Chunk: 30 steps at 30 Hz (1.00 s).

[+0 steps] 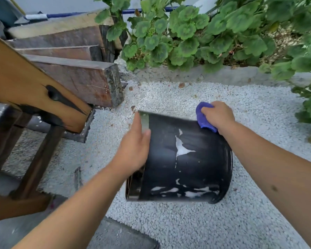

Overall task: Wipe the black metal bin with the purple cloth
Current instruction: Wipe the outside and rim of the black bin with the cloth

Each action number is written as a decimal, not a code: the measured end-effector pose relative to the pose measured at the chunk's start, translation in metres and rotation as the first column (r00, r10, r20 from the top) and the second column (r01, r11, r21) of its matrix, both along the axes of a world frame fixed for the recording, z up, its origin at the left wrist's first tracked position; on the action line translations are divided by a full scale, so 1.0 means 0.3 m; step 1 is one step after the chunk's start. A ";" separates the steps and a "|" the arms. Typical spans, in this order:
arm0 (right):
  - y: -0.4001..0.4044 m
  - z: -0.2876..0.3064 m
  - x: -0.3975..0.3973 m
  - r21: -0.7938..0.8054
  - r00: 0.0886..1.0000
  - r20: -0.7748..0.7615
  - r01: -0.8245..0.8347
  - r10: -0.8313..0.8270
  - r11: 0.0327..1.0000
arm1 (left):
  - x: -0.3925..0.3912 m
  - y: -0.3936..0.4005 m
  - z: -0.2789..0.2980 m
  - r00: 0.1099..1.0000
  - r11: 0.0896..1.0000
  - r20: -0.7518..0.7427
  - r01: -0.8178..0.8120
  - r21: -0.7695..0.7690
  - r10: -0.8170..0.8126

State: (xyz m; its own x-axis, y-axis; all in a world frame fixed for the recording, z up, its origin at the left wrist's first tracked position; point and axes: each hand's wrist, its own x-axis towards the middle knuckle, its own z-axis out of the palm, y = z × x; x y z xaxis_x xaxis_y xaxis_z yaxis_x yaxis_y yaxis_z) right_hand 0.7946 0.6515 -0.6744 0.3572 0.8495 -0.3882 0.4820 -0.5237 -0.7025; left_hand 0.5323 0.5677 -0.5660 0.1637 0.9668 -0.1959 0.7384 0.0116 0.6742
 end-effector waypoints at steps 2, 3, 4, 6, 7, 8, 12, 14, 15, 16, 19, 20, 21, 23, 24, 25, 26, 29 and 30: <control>-0.024 -0.037 -0.015 0.021 1.000 0.017 -0.022 0.021 1.000 | -0.022 -0.041 -0.052 0.996 0.998 0.085 0.016 -0.065 -0.010; -0.028 -0.045 -0.015 0.040 1.000 0.018 -0.020 0.020 0.999 | -0.027 -0.051 -0.065 0.989 0.996 0.151 0.007 -0.094 0.007; -0.031 -0.046 -0.012 0.055 1.000 0.012 -0.011 0.011 0.998 | -0.027 -0.053 -0.068 0.985 0.994 0.172 -0.001 -0.105 0.020; -0.037 -0.041 0.000 0.063 1.000 -0.023 0.009 -0.008 0.998 | -0.010 -0.050 -0.070 0.989 0.996 0.148 0.017 -0.092 -0.003; -0.041 -0.037 0.012 0.065 0.999 -0.042 0.026 -0.023 0.998 | 0.010 -0.048 -0.063 0.990 0.997 0.139 0.046 -0.063 -0.037; -0.050 -0.035 0.023 0.066 0.997 -0.062 0.050 -0.046 0.997 | 0.036 -0.050 -0.055 0.988 0.996 0.132 0.085 -0.028 -0.081; -0.088 0.011 0.055 0.130 0.977 -0.153 0.169 -0.149 0.977 | 0.110 -0.073 -0.029 0.975 0.987 0.160 0.148 0.054 -0.155; -0.097 0.077 0.047 0.214 0.969 -0.197 0.192 -0.150 0.958 | 0.129 -0.083 -0.024 0.963 0.985 0.211 0.159 0.065 -0.170; -0.101 0.121 0.031 0.258 0.965 -0.228 0.189 -0.130 0.947 | 0.132 -0.085 -0.024 0.955 0.985 0.241 0.162 0.064 -0.173; -0.106 0.169 0.004 0.303 0.961 -0.258 0.175 -0.096 0.937 | 0.131 -0.085 -0.025 0.949 0.986 0.267 0.158 0.057 -0.168; -0.152 0.269 -0.138 0.448 0.962 -0.247 0.004 0.119 0.894 | 0.134 -0.078 -0.029 0.940 0.988 0.305 0.140 0.060 -0.152; -0.181 0.279 -0.200 0.490 0.958 -0.189 -0.099 0.216 0.866 | 0.139 -0.073 -0.027 0.934 0.987 0.318 0.145 0.072 -0.161; -0.209 0.281 -0.260 0.512 0.945 -0.137 -0.190 0.298 0.838 | 0.137 -0.066 -0.028 0.922 0.983 0.341 0.161 0.090 -0.182; -0.243 0.264 -0.336 0.492 0.911 -0.114 -0.295 0.397 0.819 | 0.110 -0.047 -0.037 0.904 0.980 0.379 0.177 0.091 -0.198; -0.249 0.246 -0.347 0.465 0.895 -0.095 -0.347 0.436 0.815 | 0.086 -0.037 -0.042 0.912 0.986 0.373 0.159 0.058 -0.169; -0.251 0.227 -0.344 0.438 0.881 -0.050 -0.405 0.471 0.803 | 0.057 -0.026 -0.050 0.926 0.990 0.351 0.136 0.024 -0.136; -0.251 0.209 -0.333 0.413 0.865 0.010 -0.460 0.502 0.786 | 0.025 -0.016 -0.059 0.940 0.994 0.323 0.113 0.007 -0.109; -0.257 0.160 -0.292 0.379 0.842 0.120 -0.528 0.526 0.760 | -0.041 -0.014 -0.082 0.954 0.998 0.295 0.065 -0.005 -0.061; -0.257 0.147 -0.273 0.370 0.844 0.136 -0.529 0.519 0.764 | -0.046 -0.011 -0.086 0.952 0.998 0.302 0.061 -0.011 -0.054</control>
State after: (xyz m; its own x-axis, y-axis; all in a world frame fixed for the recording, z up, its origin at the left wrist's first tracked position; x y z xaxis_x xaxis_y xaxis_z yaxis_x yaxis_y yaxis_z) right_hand 0.7127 0.5744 -0.6304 -0.1827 0.9832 0.0056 0.6219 0.1199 -0.7738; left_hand 0.5184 0.5645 -0.5919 0.2735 0.9504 -0.1484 0.5006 -0.0089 0.8656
